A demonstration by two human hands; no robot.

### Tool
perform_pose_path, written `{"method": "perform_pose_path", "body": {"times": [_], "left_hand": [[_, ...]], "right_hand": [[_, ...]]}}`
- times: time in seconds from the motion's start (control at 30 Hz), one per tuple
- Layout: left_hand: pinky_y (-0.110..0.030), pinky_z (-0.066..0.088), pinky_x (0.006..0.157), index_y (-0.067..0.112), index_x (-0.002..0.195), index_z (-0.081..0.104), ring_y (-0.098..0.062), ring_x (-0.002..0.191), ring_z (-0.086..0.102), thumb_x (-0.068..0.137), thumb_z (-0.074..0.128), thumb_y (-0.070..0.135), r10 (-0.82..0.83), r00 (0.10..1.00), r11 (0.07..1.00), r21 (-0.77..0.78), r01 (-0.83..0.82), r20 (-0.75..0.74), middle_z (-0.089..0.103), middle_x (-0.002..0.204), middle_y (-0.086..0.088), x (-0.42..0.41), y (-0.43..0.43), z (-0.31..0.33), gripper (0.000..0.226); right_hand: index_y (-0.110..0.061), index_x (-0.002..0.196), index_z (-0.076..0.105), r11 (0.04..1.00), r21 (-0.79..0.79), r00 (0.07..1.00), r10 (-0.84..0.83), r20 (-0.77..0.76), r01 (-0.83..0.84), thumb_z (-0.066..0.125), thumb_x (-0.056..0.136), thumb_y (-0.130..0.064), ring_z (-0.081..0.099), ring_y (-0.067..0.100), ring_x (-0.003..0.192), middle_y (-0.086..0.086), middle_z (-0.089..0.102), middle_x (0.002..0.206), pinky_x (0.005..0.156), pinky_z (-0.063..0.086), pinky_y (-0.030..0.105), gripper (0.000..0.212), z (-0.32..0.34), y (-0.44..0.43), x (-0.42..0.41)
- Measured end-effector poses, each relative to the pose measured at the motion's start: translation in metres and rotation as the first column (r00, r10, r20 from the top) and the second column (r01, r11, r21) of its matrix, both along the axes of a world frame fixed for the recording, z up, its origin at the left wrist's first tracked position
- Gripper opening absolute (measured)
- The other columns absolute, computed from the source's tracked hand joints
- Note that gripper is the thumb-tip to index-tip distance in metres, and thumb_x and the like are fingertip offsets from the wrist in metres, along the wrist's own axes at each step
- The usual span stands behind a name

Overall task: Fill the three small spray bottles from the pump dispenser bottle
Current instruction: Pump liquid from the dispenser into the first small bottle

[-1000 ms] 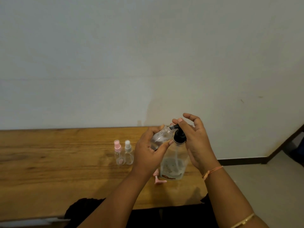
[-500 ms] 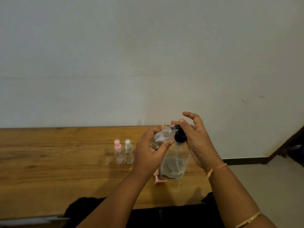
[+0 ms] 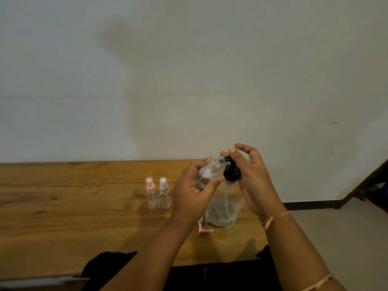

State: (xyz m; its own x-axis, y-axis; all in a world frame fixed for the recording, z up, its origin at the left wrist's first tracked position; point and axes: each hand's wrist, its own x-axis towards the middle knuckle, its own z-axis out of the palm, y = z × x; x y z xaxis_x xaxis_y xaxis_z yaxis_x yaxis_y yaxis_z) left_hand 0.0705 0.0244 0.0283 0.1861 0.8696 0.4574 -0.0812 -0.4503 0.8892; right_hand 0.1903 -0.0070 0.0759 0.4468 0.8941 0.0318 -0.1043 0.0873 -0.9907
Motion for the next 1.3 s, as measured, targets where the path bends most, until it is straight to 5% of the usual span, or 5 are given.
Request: {"method": "perform_pose_path", "body": {"times": [0.17,0.57,0.8,1.1,1.3], "left_hand": [[-0.032,0.057,0.07,0.04,0.091,0.058,-0.013,0.09,0.065,0.07,0.07,0.043,-0.008,1.0,1.0,-0.019,0.008,-0.006,0.067,0.095,0.009,-0.0009,-0.0008,-0.0047,0.024],[-0.024,0.055,0.077,0.045,0.094,0.059,-0.006,0.099,0.063,0.068,0.071,0.043,-0.008,0.999,0.999,-0.031,0.01,0.043,0.066,0.104,0.014,0.0016,-0.0019,-0.0022,0.028],[-0.035,0.057,0.074,0.035,0.092,0.059,-0.014,0.095,0.065,0.071,0.07,0.042,-0.009,1.0,1.0,-0.015,0.009,0.007,0.067,0.099,0.007,0.001,-0.0004,-0.0048,0.025],[-0.03,0.055,0.079,0.042,0.096,0.059,-0.009,0.097,0.063,0.07,0.071,0.043,0.024,1.0,1.0,0.008,-0.024,0.0,0.066,0.1,0.009,0.002,-0.0012,-0.0018,0.029],[-0.024,0.053,0.081,0.042,0.096,0.059,-0.005,0.098,0.062,0.069,0.07,0.044,0.031,1.0,0.999,0.014,-0.031,-0.002,0.066,0.101,0.014,0.0018,-0.0003,-0.0015,0.03]], "right_hand": [[-0.026,0.112,0.051,0.999,-0.028,0.996,0.017,0.083,-0.015,0.055,0.091,-0.027,0.065,0.017,0.1,0.003,0.072,0.097,0.099,0.046,0.047,0.021,-0.0029,0.0023,0.004],[-0.023,0.111,0.053,1.0,0.019,1.0,-0.019,0.001,0.019,0.066,0.054,-0.059,0.062,0.023,0.105,0.008,0.07,0.102,0.1,0.044,0.048,0.068,-0.0001,-0.0004,-0.0014],[-0.025,0.11,0.052,1.0,-0.005,0.994,0.016,0.109,-0.015,0.052,0.092,-0.028,0.065,0.016,0.099,0.001,0.072,0.096,0.098,0.047,0.044,0.018,-0.0029,0.0005,0.0028],[-0.023,0.108,0.055,0.999,0.038,0.999,-0.031,0.033,0.03,0.066,0.063,-0.055,0.064,0.022,0.101,0.005,0.072,0.096,0.098,0.046,0.048,0.056,-0.0009,-0.0008,0.0009],[-0.021,0.105,0.055,1.0,0.014,0.999,-0.027,0.024,0.027,0.056,0.088,-0.036,0.064,0.021,0.102,0.004,0.072,0.097,0.099,0.045,0.046,0.023,-0.0043,0.0041,0.0012]]}}
